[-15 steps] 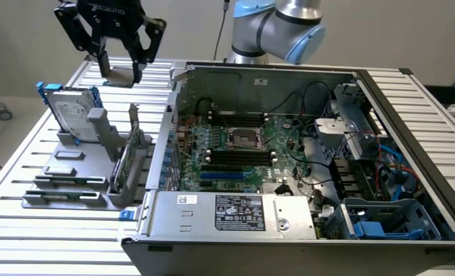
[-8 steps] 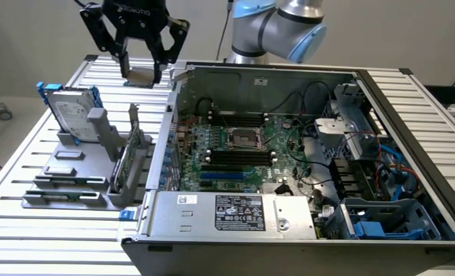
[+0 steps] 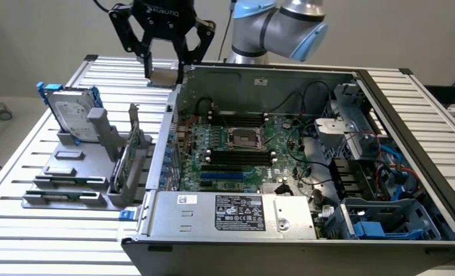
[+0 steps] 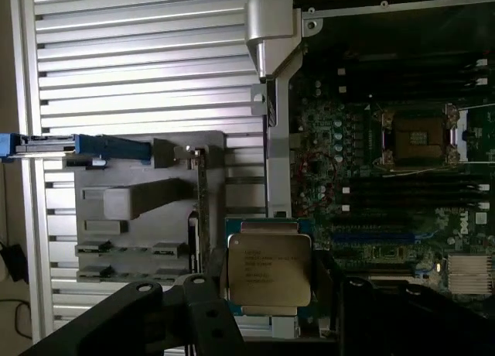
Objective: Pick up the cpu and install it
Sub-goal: 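Pick up the cpu and move it towards the insertion slot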
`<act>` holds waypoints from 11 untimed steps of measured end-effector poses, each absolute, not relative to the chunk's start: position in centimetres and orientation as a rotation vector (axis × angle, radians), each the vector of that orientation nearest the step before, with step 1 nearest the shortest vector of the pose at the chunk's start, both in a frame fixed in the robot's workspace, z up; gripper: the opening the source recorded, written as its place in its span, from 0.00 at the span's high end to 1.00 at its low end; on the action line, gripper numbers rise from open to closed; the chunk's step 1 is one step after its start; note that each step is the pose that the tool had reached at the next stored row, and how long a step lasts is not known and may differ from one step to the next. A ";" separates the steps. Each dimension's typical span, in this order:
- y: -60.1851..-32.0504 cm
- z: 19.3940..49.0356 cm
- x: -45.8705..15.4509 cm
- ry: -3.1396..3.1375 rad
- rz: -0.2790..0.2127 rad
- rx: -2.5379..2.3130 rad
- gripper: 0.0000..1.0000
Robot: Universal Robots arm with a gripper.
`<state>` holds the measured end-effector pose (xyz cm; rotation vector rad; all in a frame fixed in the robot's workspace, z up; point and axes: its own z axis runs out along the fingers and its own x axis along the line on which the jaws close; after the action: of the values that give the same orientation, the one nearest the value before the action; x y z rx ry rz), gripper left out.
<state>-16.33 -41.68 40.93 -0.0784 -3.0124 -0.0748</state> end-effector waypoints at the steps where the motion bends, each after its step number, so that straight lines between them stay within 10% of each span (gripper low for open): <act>1: -41.7 40.9 -15.9 -3.012 -0.075 -0.079 0.45; 11: -39.1 39.7 -13.6 -3.012 -0.075 -0.079 0.45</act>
<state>-13.55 -39.08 39.73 -0.0786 -3.0123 -0.0749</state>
